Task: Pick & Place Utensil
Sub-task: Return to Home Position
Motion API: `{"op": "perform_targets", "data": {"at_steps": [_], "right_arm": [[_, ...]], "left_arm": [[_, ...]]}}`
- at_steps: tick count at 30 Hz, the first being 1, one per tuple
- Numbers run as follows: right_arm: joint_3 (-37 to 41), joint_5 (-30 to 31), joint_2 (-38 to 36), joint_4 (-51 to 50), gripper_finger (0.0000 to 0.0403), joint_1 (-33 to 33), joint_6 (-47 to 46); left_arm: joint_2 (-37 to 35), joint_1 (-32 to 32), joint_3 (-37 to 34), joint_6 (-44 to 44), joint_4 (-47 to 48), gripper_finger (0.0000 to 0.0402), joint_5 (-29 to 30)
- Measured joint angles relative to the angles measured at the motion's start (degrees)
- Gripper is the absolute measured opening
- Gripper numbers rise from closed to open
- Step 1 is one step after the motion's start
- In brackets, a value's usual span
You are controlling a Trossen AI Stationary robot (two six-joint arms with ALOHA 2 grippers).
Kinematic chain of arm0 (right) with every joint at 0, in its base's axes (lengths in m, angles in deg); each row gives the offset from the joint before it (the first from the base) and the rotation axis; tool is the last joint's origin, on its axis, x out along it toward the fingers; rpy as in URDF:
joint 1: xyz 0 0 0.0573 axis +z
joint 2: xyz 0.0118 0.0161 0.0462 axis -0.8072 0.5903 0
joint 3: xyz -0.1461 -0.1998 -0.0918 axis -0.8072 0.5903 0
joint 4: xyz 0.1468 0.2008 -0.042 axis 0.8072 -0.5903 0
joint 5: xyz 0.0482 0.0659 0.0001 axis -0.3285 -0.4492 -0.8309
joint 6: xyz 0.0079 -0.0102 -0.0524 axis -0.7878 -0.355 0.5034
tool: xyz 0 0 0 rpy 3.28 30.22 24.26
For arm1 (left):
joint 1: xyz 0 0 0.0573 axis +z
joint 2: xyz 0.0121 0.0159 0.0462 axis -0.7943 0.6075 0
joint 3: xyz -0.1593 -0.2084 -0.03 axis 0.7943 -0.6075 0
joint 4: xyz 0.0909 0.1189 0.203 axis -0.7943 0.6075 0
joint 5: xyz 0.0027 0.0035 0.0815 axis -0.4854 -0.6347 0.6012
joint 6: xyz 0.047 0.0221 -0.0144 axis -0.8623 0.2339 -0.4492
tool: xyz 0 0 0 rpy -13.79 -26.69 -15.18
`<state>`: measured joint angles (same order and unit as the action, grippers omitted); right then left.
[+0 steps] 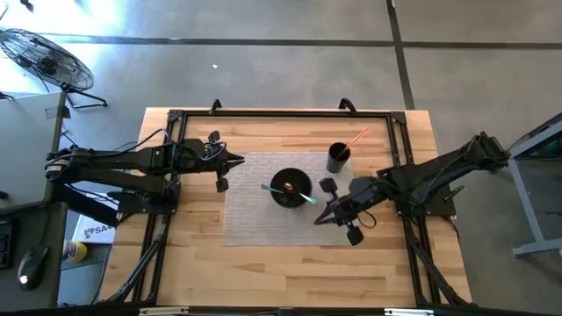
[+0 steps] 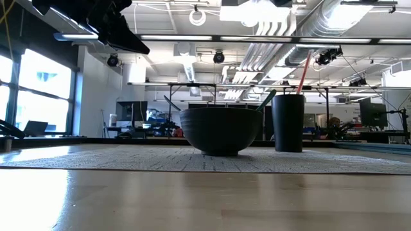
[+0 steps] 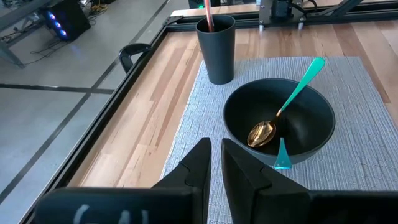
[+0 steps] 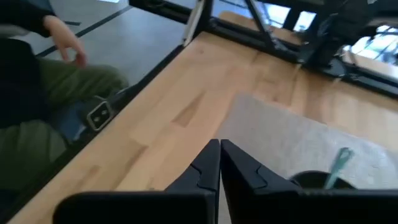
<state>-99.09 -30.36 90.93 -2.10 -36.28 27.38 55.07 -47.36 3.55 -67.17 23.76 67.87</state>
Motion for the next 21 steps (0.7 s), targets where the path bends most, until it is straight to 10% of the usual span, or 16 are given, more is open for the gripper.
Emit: {"op": "perform_targets", "data": {"at_steps": [9, 21], "right_arm": [[1.5, 0.3, 1.9, 4.4, 0.0002, 2.7, -1.8], [26.3, -1.3, -10.0, 23.4, 0.0004, 1.3, -9.9]], "left_arm": [[0.0, 0.0, 0.0, 0.0, 0.0, 0.0035, 0.0], [0.0, 0.0, 0.0, 0.0, 0.0, 0.0035, 0.0]]}}
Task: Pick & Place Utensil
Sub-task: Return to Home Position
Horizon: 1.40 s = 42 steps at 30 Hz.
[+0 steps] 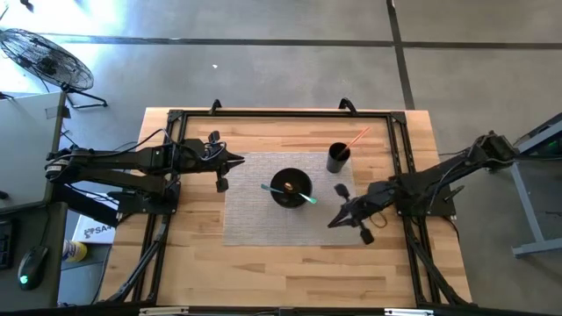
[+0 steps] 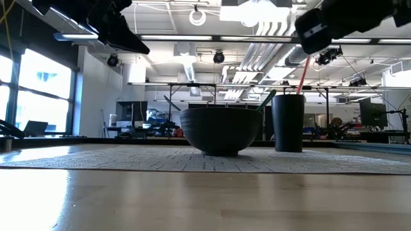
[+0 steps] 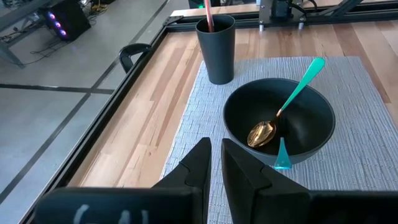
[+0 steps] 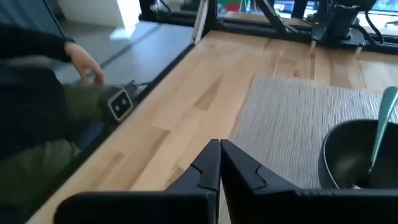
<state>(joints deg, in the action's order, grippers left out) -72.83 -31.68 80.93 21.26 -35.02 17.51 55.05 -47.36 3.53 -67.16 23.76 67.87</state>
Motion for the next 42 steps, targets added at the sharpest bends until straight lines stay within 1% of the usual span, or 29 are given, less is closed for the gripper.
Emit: {"op": "perform_targets", "data": {"at_steps": [3, 7, 13, 17, 23, 27, 29, 36, 39, 40, 42], "right_arm": [[2.8, -2.6, -5.8, 0.5, 0.0002, -2.8, -0.8], [5.6, -4.6, -12.5, 0.5, 0.0002, -8.9, 0.5], [9.7, -6.1, -18.2, 0.8, 0.0002, -18.8, 1.8], [13.6, -6.9, -20.8, 4.6, 0.0001, -23.2, 1.8], [20.9, -7.5, -25.7, 12.8, 0.0003, -25.9, 1.7], [24.1, -7.6, -29.7, 14.3, 0.0002, -27.6, 1.2], [24.9, -7.5, -31.9, 13.8, 0.0003, -28.8, 0.2], [25.3, -7.5, -37.8, 3.5, 0.0001, -33.4, 0.1], [27.6, -7.3, -39.3, 6.1, 0.0001, -32.9, 0.0], [28.6, -6.4, -39.9, 8.0, 0.0001, -32.3, -0.4], [28.6, -2.5, -41.0, 7.1, 0.0001, -30.6, -0.9]], "left_arm": [[0.0, 0.0, 0.0, 0.0, 0.0, 0.0035, 0.0], [0.0, 0.0, 0.0, 0.0, 0.0, 0.0035, 0.0], [0.0, 0.0, 0.0, 0.0, 0.0, 0.0035, 0.0], [0.0, 0.0, 0.0, 0.0, 0.0, 0.0035, 0.0], [0.0, 0.0, 0.0, 0.0, 0.0, 0.0035, 0.0], [0.0, 0.0, 0.0, 0.0, 0.0, 0.0035, 0.0], [0.0, 0.0, 0.0, 0.0, 0.0, 0.0035, 0.0], [0.0, 0.0, 0.0, 0.0, 0.0, 0.0035, 0.0], [0.0, 0.0, 0.0, 0.0, 0.0, 0.0035, 0.0], [0.0, 0.0, 0.0, 0.0, 0.0, 0.0035, 0.0], [0.0, 0.0, 0.0, 0.0, 0.0, 0.0035, 0.0]]}}
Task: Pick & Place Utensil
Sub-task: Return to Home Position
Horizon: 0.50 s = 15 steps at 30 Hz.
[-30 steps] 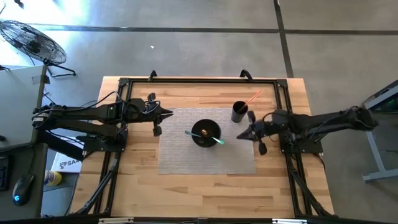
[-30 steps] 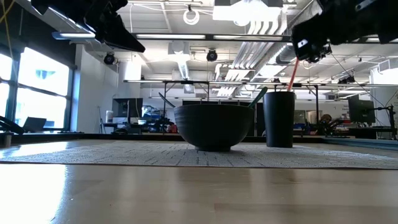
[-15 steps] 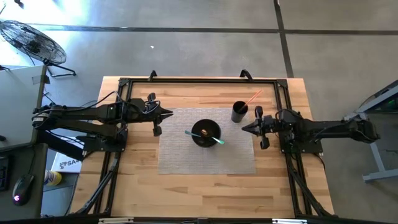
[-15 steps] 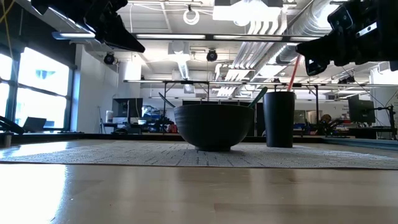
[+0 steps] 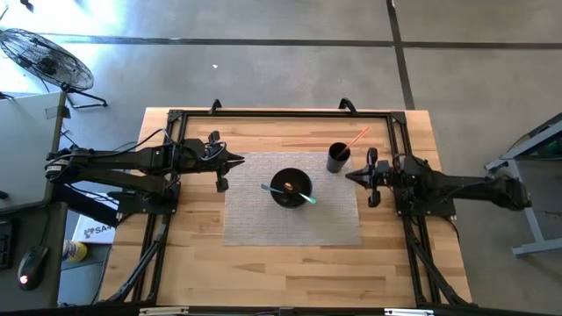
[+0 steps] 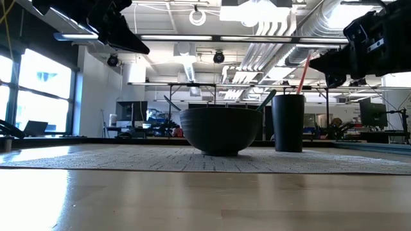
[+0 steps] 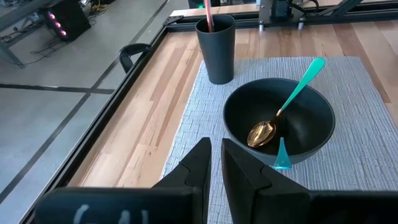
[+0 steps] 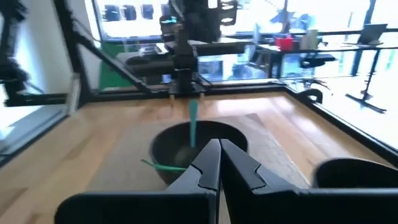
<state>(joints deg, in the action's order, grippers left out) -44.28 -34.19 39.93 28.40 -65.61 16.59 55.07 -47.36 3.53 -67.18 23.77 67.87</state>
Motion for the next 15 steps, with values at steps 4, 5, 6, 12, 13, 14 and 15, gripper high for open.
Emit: {"op": "perform_targets", "data": {"at_steps": [4, 5, 6, 12, 13, 14, 15], "right_arm": [[0.0, 5.2, -1.9, -1.6, 0.0001, 4.4, 1.0], [0.0, 5.9, -2.4, -1.6, 0.0001, 5.5, 1.0], [0.0, 6.2, -2.8, -1.6, 0.0001, 6.6, 0.9], [0.0, 9.4, -4.3, -5.1, 0.0001, 10.9, 0.8], [0.0, 9.8, -4.9, -5.9, 0.0001, 11.3, 0.8], [0.0, 9.8, -5.5, -6.7, 0.0001, 11.5, 0.4], [0.0, 9.8, -6.1, -7.6, 0.0001, 11.6, -0.3]], "left_arm": [[0.0, 0.0, 0.0, 0.0, 0.0, 0.0035, 0.0], [0.0, 0.0, 0.0, 0.0, 0.0, 0.0035, 0.0], [0.0, 0.0, 0.0, 0.0, 0.0, 0.0035, 0.0], [0.0, 0.0, 0.0, 0.0, 0.0, 0.0035, 0.0], [0.0, 0.0, 0.0, 0.0, 0.0, 0.0035, 0.0], [0.0, 0.0, 0.0, 0.0, 0.0, 0.0035, 0.0], [0.0, 0.0, 0.0, 0.0, 0.0, 0.0035, 0.0]]}}
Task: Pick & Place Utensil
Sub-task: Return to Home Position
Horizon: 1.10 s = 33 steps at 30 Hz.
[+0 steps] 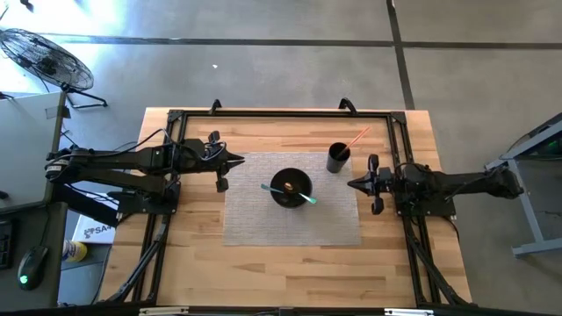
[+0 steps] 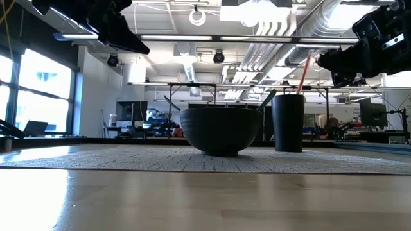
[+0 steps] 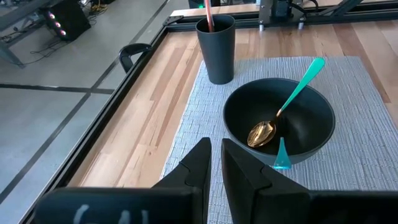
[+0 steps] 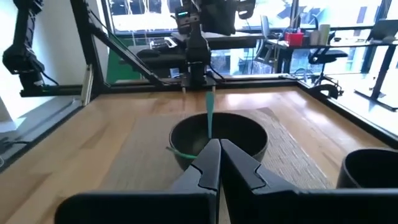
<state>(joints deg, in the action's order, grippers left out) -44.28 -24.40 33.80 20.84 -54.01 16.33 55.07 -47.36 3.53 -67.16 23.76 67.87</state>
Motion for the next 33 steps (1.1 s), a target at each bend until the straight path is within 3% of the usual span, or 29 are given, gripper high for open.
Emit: {"op": "perform_targets", "data": {"at_steps": [9, 18, 26, 33], "right_arm": [[0.0, -2.2, -4.5, -8.1, 0.0006, 0.0, -1.4], [0.0, 5.1, -4.5, -7.7, 0.0011, 0.0, -5.7], [0.0, 6.6, -4.5, -6.4, 0.0012, -0.1, 6.3], [0.0, 6.6, -4.5, -5.6, 0.0012, -0.1, 10.7]], "left_arm": [[0.0, 0.0, 0.0, 0.0, 0.0, 0.0035, 0.0], [0.0, 0.0, 0.0, 0.0, 0.0, 0.0035, 0.0], [0.0, 0.0, 0.0, -0.7, -1.4, 0.0035, 0.0], [-1.1, 0.0, -3.0, -0.8, -0.9, 0.0035, -4.6]]}}
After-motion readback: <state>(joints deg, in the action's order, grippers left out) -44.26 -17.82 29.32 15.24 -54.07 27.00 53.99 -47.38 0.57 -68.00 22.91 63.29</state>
